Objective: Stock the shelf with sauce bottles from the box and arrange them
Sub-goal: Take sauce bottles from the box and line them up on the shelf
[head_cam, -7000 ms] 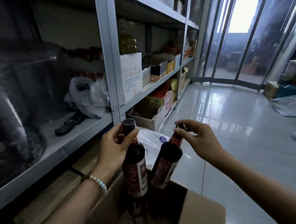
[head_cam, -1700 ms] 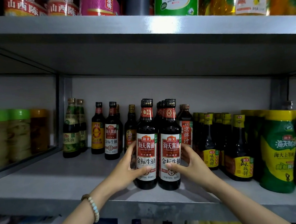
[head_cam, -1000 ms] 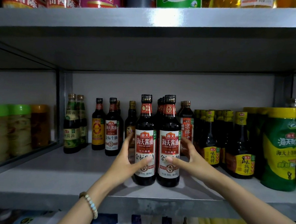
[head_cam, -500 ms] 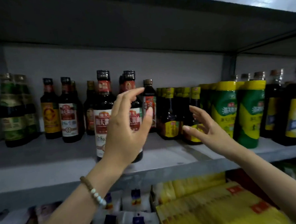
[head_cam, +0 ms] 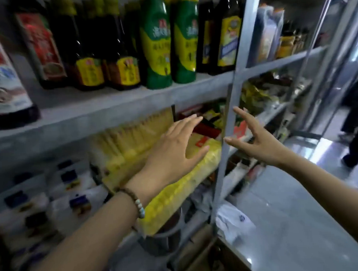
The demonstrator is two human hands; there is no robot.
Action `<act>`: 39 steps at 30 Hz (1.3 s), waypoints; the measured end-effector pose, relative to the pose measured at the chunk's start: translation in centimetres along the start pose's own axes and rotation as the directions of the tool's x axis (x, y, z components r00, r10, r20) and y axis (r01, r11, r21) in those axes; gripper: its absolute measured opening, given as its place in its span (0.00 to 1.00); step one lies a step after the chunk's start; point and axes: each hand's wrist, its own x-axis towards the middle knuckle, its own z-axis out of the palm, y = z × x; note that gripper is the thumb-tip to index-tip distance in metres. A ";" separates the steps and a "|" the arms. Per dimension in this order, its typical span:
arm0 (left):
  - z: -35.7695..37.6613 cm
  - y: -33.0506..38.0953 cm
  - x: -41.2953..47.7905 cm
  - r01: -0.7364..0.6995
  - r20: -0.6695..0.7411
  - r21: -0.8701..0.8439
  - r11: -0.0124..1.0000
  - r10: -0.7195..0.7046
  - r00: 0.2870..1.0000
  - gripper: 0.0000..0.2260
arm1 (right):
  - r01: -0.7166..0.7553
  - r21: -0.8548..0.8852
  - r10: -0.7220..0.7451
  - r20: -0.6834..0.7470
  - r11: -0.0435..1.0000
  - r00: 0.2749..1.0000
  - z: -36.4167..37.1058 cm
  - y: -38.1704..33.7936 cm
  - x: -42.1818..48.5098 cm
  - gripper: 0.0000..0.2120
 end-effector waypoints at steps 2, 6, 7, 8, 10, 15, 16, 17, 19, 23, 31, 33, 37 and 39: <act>4.7 0.1 -1.8 0.031 0.113 -0.026 0.999 -0.028 0.993 0.29 | -0.074 -0.015 0.074 0.009 0.997 0.997 0.8 3.9 -2.4 0.44; 14.3 -0.6 -7.2 0.174 0.390 0.011 0.985 -0.164 0.906 0.29 | -0.216 -0.015 0.216 0.099 0.976 0.971 4.7 12.3 -7.2 0.39; 16.8 -1.0 -8.9 0.216 0.443 0.000 0.976 -0.194 0.875 0.29 | -0.247 -0.013 0.247 0.134 0.969 0.960 5.9 14.4 -8.5 0.38; 19.1 -1.5 -10.8 0.254 0.488 -0.010 0.967 -0.217 0.845 0.29 | -0.275 -0.015 0.274 0.175 0.961 0.946 7.2 16.5 -9.9 0.38; 23.7 -2.6 -14.7 0.320 0.556 -0.021 0.947 -0.255 0.791 0.29 | -0.334 -0.029 0.330 0.255 0.942 0.909 10.0 20.8 -12.6 0.39; 34.0 -6.5 -24.7 0.474 0.659 0.023 0.880 -0.370 0.655 0.27 | -0.447 -0.028 0.435 0.289 0.894 0.853 18.1 30.8 -18.8 0.40; 36.1 -7.5 -26.5 0.493 0.677 0.033 0.870 -0.382 0.629 0.28 | -0.473 -0.025 0.458 0.302 0.881 0.836 19.9 32.8 -20.0 0.39; 38.1 -8.6 -28.2 0.517 0.693 0.035 0.855 -0.394 0.603 0.28 | -0.487 -0.013 0.465 0.317 0.873 0.827 21.7 34.6 -21.0 0.38; 41.8 -10.6 -31.5 0.565 0.717 0.038 0.824 -0.416 0.559 0.29 | -0.525 0.026 0.484 0.350 0.851 0.802 25.4 38.4 -23.1 0.34; 49.5 -14.1 -36.9 0.553 0.754 0.062 0.831 -0.402 0.519 0.30 | -0.591 0.001 0.530 0.440 0.807 0.725 33.5 46.1 -27.3 0.34; 65.3 -19.4 -45.6 0.525 0.826 -0.031 0.851 -0.273 0.492 0.33 | -0.596 -0.025 0.493 0.590 0.803 0.640 46.2 60.7 -34.0 0.31; 68.0 -20.1 -46.7 0.485 0.834 -0.081 0.871 -0.207 0.512 0.30 | -0.533 -0.030 0.434 0.618 0.846 0.655 47.9 62.3 -34.3 0.25; 71.8 -21.3 -47.8 0.455 0.859 -0.120 0.882 -0.137 0.493 0.26 | -0.494 -0.054 0.372 0.730 0.868 0.573 49.9 64.9 -34.2 0.23; 72.9 -21.7 -47.9 0.424 0.886 -0.099 0.900 -0.115 0.450 0.24 | -0.505 -0.067 0.360 0.781 0.861 0.510 50.5 65.6 -33.9 0.22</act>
